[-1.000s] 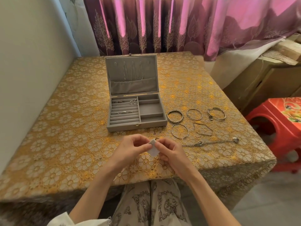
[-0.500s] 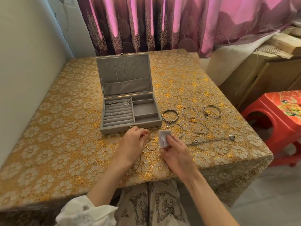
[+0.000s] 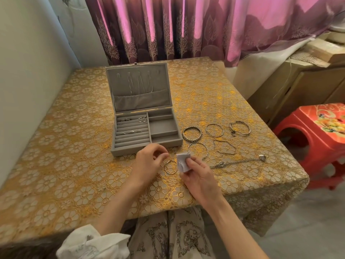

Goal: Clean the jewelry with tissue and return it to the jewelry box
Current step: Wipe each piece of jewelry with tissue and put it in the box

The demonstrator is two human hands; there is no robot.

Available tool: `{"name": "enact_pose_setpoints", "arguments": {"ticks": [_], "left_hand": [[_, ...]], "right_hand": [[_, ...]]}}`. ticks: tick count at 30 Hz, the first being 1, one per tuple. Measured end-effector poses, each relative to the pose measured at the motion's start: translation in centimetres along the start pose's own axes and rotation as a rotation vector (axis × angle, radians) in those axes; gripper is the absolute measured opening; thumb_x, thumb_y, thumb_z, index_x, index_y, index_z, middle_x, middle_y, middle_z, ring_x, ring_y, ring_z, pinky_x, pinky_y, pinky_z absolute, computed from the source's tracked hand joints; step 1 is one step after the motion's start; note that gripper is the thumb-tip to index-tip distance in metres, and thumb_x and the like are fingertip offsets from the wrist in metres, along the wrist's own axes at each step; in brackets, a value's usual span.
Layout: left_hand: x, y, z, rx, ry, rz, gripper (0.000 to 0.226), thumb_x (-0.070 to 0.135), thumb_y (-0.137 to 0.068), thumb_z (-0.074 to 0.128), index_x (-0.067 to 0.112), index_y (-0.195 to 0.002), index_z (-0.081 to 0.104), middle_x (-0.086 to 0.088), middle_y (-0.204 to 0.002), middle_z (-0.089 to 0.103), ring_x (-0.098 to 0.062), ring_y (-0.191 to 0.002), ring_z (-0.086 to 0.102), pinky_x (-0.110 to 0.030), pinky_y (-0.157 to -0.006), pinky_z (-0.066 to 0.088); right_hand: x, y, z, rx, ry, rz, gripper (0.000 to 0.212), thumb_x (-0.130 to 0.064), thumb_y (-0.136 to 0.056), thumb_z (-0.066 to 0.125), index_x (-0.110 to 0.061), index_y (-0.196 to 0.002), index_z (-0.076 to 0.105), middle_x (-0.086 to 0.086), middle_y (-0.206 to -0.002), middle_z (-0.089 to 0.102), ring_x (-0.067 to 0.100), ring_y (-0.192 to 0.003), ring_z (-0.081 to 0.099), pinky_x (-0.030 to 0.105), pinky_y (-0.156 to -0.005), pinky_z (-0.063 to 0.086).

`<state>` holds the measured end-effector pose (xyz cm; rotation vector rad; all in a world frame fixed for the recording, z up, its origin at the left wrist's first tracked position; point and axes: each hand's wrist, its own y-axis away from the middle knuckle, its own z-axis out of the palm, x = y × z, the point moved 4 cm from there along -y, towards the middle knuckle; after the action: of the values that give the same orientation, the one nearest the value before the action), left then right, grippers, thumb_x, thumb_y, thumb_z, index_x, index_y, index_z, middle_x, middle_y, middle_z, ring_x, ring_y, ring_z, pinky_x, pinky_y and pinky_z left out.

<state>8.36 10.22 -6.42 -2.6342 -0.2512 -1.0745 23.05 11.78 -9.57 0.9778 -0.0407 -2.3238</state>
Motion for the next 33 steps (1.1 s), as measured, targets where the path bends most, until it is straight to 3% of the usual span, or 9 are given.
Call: {"name": "enact_pose_setpoints", "arguments": {"ticks": [5,10,13,18,22,26,29,33], "left_hand": [[-0.5,3.3,-1.7,-0.023,0.453,-0.226,0.011,0.009,-0.082,0.065,0.019,-0.085,0.069,-0.001,-0.075,0.069,-0.006,-0.067,0.062,-0.016,-0.064,0.051],[-1.3,5.1,-2.3,-0.028,0.529,-0.284,0.014,0.003,-0.085,0.059,0.013,-0.090,0.068,-0.003,-0.082,0.069,-0.004,-0.070,0.063,-0.014,-0.065,0.050],[-1.7,5.6,-2.1,-0.049,0.463,-0.272,0.013,0.008,-0.086,0.060,0.018,-0.090,0.067,0.000,-0.083,0.068,-0.002,-0.070,0.061,-0.015,-0.065,0.050],[-1.7,5.6,-1.5,-0.016,0.370,-0.190,0.010,0.012,-0.088,0.059,0.020,-0.090,0.065,0.004,-0.085,0.066,-0.001,-0.076,0.061,-0.013,-0.065,0.049],[-1.7,5.6,-1.3,0.019,0.341,-0.170,0.011,0.012,-0.090,0.057,0.022,-0.089,0.061,0.006,-0.085,0.064,0.001,-0.077,0.059,-0.012,-0.066,0.048],[-1.9,5.7,-1.2,0.016,0.356,-0.167,0.010,0.013,-0.090,0.057,0.022,-0.087,0.060,0.006,-0.082,0.063,0.001,-0.073,0.058,-0.015,-0.065,0.048],[-1.9,5.8,-1.1,0.017,0.381,-0.168,0.010,0.012,-0.089,0.058,0.021,-0.086,0.060,0.007,-0.080,0.063,0.002,-0.071,0.058,-0.013,-0.064,0.047],[-1.8,6.0,-1.4,0.064,0.425,-0.174,0.014,0.008,-0.087,0.060,0.021,-0.083,0.063,0.006,-0.079,0.065,0.000,-0.072,0.060,-0.012,-0.064,0.047]], "right_hand": [[0.4,0.0,0.2,0.047,0.086,-0.055,0.013,-0.009,-0.082,0.055,-0.004,-0.093,0.060,0.004,-0.083,0.062,0.012,-0.076,0.056,0.019,-0.064,0.046],[1.7,0.3,1.7,0.245,0.900,-0.341,0.010,-0.017,-0.090,0.057,-0.015,-0.082,0.063,-0.003,-0.071,0.059,0.007,-0.062,0.050,0.015,-0.054,0.039],[2.8,0.7,2.9,0.225,1.159,-0.551,0.005,-0.021,-0.088,0.060,-0.022,-0.083,0.061,-0.007,-0.077,0.060,0.005,-0.070,0.055,0.014,-0.060,0.042],[2.9,0.7,3.0,0.087,1.208,-0.601,0.007,-0.015,-0.087,0.062,-0.020,-0.090,0.066,-0.007,-0.083,0.063,0.006,-0.077,0.058,0.015,-0.062,0.047],[2.8,0.7,3.0,0.033,1.130,-0.505,0.010,-0.020,-0.089,0.058,-0.023,-0.086,0.067,-0.009,-0.079,0.065,0.007,-0.072,0.058,0.022,-0.060,0.047],[2.4,0.6,2.9,-0.027,1.024,-0.400,0.014,-0.017,-0.089,0.060,-0.011,-0.083,0.071,-0.006,-0.062,0.059,0.004,-0.054,0.047,0.018,-0.050,0.034],[2.0,0.6,3.2,-0.065,0.976,-0.356,0.006,-0.015,-0.085,0.064,-0.016,-0.083,0.070,0.003,-0.069,0.066,0.006,-0.060,0.053,0.021,-0.054,0.042],[2.3,0.1,3.0,-0.100,1.066,-0.303,0.007,-0.018,-0.084,0.065,-0.012,-0.086,0.069,-0.002,-0.072,0.064,0.002,-0.062,0.055,0.015,-0.056,0.043]]}}
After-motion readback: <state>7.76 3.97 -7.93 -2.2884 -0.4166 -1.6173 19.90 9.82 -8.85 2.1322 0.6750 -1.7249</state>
